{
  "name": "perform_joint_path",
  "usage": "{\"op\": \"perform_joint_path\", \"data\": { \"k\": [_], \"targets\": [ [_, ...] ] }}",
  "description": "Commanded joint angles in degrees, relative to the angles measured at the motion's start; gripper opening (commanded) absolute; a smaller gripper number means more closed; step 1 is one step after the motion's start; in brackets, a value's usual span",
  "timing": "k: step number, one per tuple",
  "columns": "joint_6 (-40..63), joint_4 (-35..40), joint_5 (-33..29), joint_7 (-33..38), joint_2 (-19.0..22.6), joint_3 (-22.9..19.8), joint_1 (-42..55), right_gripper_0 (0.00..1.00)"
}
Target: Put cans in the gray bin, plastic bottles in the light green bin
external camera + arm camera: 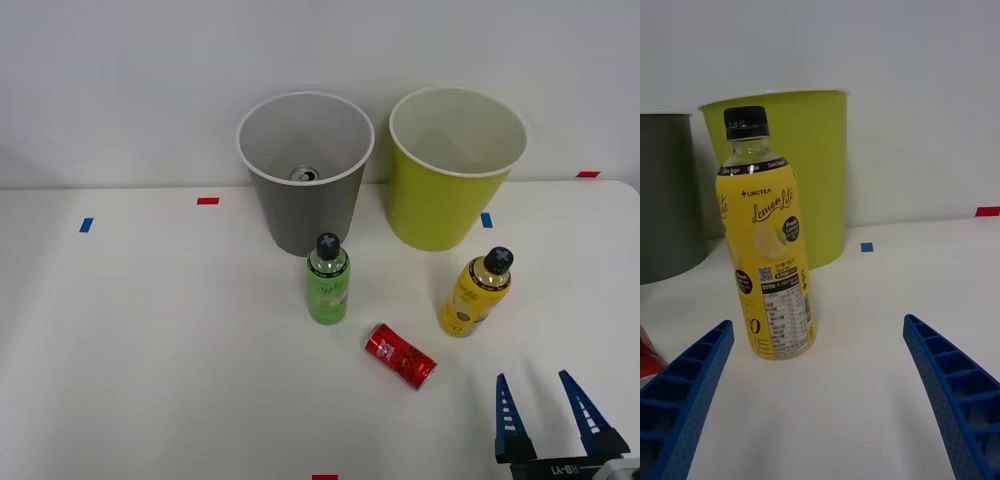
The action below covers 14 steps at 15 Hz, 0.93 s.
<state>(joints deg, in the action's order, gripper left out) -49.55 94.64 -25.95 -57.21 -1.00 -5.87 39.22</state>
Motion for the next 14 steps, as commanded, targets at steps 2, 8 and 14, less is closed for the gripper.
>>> {"op": "perform_joint_path", "data": {
  "k": [2,8,14],
  "targets": [
    [-1.3,0.5,3.6,-2.6,0.0,0.9,4.0,0.77],
    [-2.6,0.5,12.0,-11.7,0.0,3.8,7.3,0.77],
    [-2.6,0.5,12.6,-12.0,0.0,4.5,7.8,0.77]
  ]
}}
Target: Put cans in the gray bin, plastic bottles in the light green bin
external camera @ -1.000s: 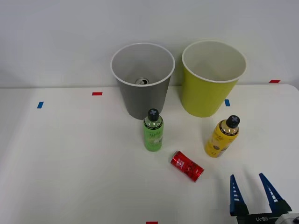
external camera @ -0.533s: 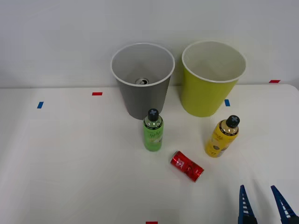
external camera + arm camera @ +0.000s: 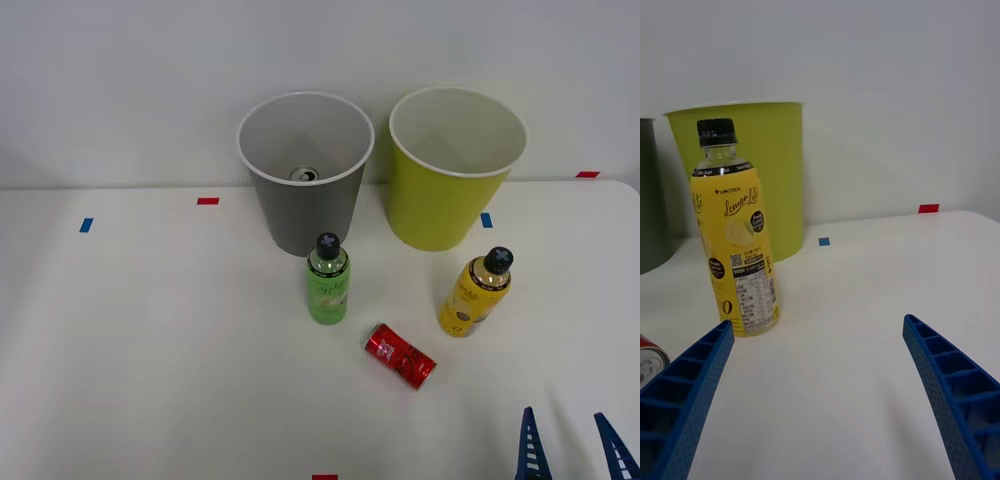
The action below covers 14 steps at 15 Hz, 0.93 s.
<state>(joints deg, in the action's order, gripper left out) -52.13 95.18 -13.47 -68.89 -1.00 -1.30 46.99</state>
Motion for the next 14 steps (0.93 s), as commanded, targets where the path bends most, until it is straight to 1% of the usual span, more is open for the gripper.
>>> {"op": "perform_joint_path", "data": {
  "k": [1,14],
  "targets": [
    [0.0,0.0,0.1,-0.3,0.0,0.0,0.0,0.77],
    [0.0,0.0,0.1,-0.3,0.0,0.0,0.0,0.77]
  ]
}}
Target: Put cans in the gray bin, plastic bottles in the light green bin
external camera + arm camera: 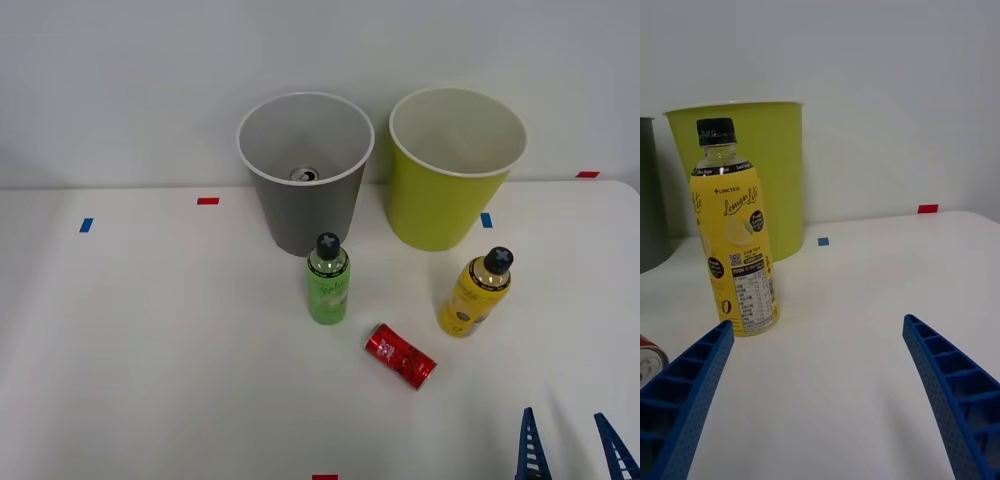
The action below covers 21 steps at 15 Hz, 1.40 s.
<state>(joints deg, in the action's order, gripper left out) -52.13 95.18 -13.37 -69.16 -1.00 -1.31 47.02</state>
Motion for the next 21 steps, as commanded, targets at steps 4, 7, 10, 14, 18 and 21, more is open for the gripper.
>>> {"op": "perform_joint_path", "data": {
  "k": [4,7,10,14,18,21],
  "targets": [
    [0.0,0.0,0.0,0.0,0.0,0.0,0.0,0.77],
    [0.0,0.0,0.0,0.0,0.0,0.0,0.0,0.77],
    [0.0,0.0,0.0,0.0,0.0,0.0,0.0,0.77],
    [0.0,0.0,0.0,0.0,0.0,0.0,0.0,0.77],
    [0.0,0.0,0.0,0.0,0.0,0.0,0.0,0.77],
    [0.0,0.0,0.0,0.0,0.0,0.0,0.0,0.77]
  ]
}}
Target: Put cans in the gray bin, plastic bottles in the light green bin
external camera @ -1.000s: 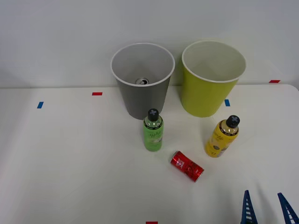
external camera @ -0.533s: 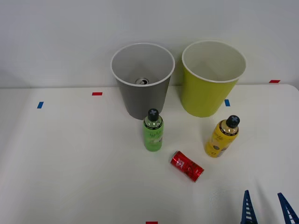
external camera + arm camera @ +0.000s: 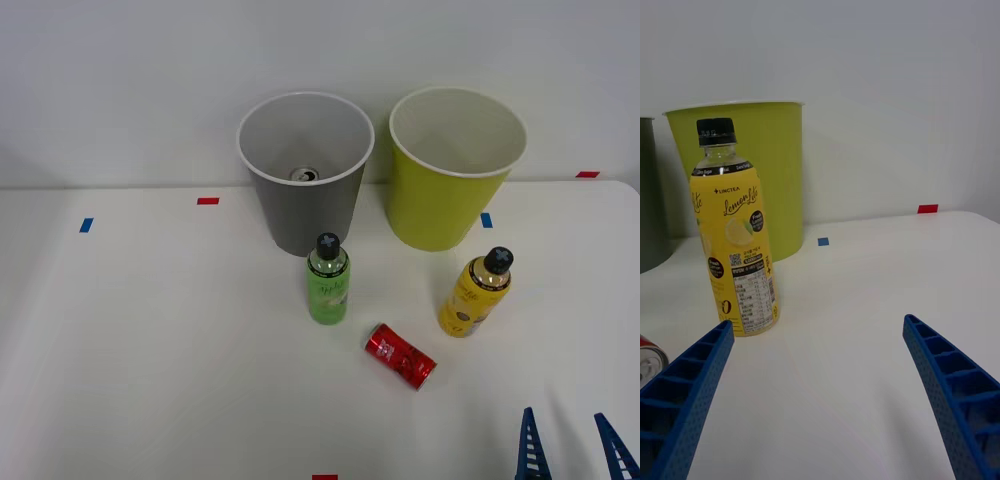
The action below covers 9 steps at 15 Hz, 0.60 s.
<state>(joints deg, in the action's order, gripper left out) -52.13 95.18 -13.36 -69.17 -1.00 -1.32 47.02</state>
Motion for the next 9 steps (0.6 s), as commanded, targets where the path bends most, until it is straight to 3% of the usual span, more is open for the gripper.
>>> {"op": "perform_joint_path", "data": {
  "k": [1,9],
  "targets": [
    [0.0,0.0,0.0,0.0,0.0,0.0,0.0,0.77],
    [0.0,0.0,0.0,0.0,0.0,0.0,0.0,0.77]
  ]
}}
